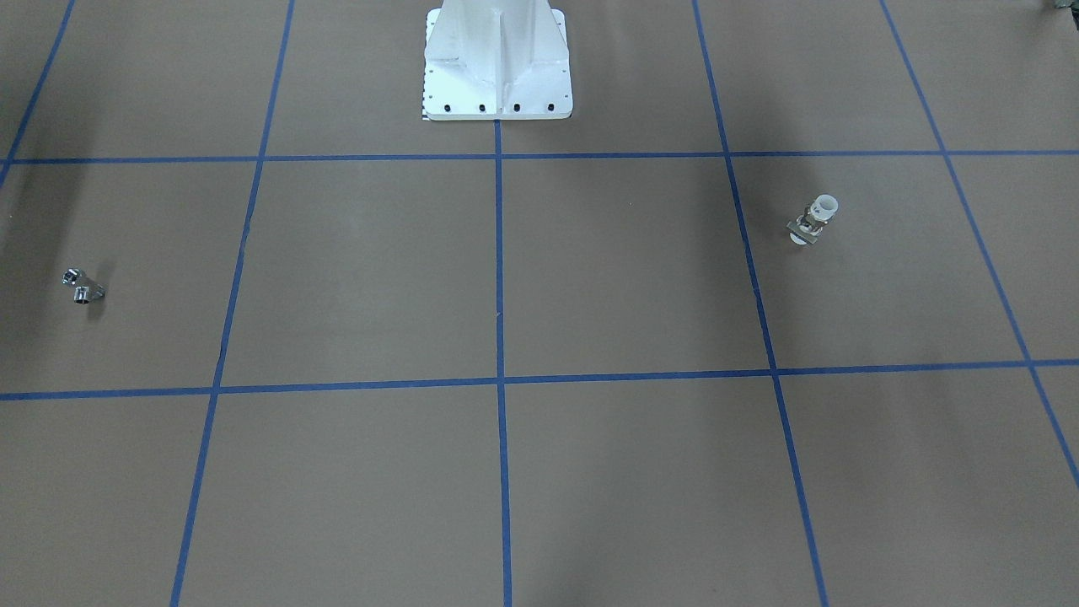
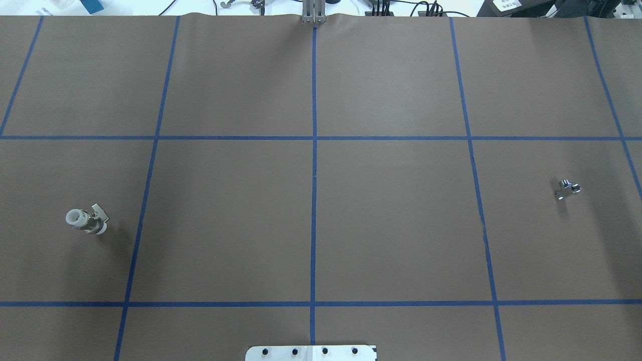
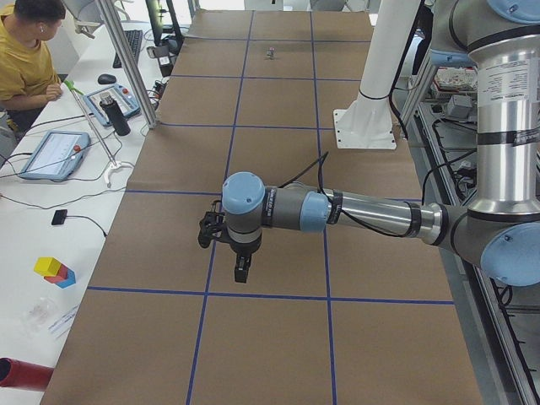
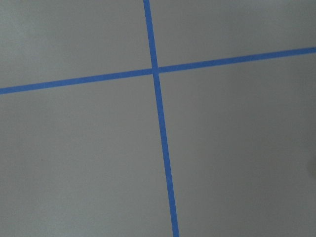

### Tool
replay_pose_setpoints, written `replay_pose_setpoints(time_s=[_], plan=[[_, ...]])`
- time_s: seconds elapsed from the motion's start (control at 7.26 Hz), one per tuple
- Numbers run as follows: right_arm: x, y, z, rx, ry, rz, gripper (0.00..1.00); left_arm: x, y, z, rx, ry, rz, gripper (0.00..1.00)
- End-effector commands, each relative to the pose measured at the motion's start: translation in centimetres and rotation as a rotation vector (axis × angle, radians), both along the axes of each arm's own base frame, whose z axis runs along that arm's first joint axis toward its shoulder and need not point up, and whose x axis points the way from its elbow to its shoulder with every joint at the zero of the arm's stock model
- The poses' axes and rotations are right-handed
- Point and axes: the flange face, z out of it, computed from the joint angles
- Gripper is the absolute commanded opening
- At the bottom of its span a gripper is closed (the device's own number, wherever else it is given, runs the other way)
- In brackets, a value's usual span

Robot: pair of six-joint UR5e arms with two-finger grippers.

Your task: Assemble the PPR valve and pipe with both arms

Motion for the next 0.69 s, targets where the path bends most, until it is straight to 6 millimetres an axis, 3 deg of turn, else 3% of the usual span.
replay_pose_setpoints(time_s=[0.0, 0.28, 0.41, 0.55], plan=[[0.0, -2.5, -2.3, 0.07, 0.0, 0.007, 1.0, 0.2, -4.5, -4.8, 0.02, 0.023, -0.128, 1.0], [0.0, -3.6, -1.6, 0.076, -0.001, 0.005, 1.0, 0.6, -7.3, -3.2, 0.177, 0.041, -0.116, 1.0], [0.0, -3.9, -1.9, 0.127, -0.001, 0.01, 1.0, 1.2, -7.9, -3.0, 0.315, 0.053, -0.107, 1.0], [0.0, -3.9, -0.7, 0.112, -0.006, 0.009, 1.0, 2.7, -7.8, -3.8, 0.374, 0.075, -0.097, 1.0]])
